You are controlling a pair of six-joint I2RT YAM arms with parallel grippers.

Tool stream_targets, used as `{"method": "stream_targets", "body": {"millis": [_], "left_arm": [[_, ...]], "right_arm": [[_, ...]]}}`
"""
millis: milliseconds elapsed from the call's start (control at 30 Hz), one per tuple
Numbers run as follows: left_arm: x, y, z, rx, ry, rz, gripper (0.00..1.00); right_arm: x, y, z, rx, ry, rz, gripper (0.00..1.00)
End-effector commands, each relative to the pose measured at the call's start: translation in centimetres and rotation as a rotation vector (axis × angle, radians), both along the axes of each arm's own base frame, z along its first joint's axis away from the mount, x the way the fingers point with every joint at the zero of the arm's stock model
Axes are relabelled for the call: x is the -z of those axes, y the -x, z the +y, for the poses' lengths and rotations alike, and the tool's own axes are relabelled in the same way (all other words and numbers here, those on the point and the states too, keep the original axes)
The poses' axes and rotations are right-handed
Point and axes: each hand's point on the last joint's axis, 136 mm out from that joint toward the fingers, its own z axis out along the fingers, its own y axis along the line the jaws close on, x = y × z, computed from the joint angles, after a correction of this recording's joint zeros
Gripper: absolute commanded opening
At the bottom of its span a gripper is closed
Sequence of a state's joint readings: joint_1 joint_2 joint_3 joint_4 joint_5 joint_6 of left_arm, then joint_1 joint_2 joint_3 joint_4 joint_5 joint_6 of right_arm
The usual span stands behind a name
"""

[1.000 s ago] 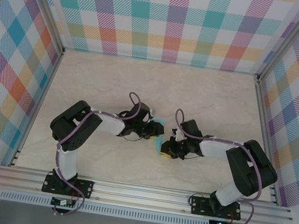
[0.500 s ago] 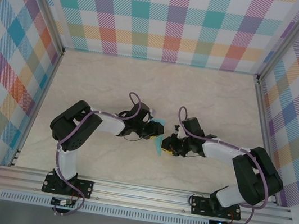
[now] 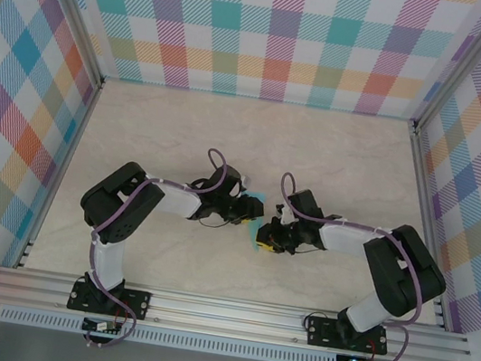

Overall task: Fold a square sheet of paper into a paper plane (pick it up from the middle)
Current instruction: Fold the wing for the fifth time at the center of the table.

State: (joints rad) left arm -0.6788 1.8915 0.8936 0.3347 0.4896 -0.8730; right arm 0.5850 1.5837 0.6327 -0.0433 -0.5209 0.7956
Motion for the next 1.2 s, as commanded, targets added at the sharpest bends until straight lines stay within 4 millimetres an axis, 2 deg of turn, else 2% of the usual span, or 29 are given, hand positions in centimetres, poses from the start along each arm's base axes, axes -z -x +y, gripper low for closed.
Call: {"method": "stream_targets", "body": {"millis": [0,133,367,600,767,867,967,1167], "left_arm": [[2.1,1.0,1.2,0.009,-0.057,0.068,0.40],[2.1,1.0,1.2,0.008,-0.058,0.068,0.40],[2.2,1.1,1.2,0.010,-0.061,0.068,0.40],[2.3,1.1,1.3,0.009,-0.062,0.072,0.40],[2.4,1.2,1.3,0.009,-0.065,0.076,0.40],[2.5,1.2,1.4,0.007,-0.069,0.079,0.40],[2.8,1.3,1.5,0.006,-0.075,0.084,0.40],[3.1,1.4,1.6,0.005,-0.080,0.093,0.39]], "right_arm": [[-0.4,-0.3,1.0,-0.035,-0.026,-0.012,0.16],[0.6,0.1,0.7,-0.037,0.001,0.013,0.12],[1.9,1.1,-0.1,-0.052,0.068,0.038,0.11],[3.8,2.0,-2.6,-0.028,0.258,0.059,0.08],[4.3,2.7,-3.0,-0.036,0.311,0.063,0.08],[4.5,2.8,-4.0,-0.012,0.383,0.057,0.07],[3.5,2.3,-4.0,0.005,0.361,0.012,0.08],[-1.1,1.0,-1.9,0.016,0.197,-0.113,0.13]]}}
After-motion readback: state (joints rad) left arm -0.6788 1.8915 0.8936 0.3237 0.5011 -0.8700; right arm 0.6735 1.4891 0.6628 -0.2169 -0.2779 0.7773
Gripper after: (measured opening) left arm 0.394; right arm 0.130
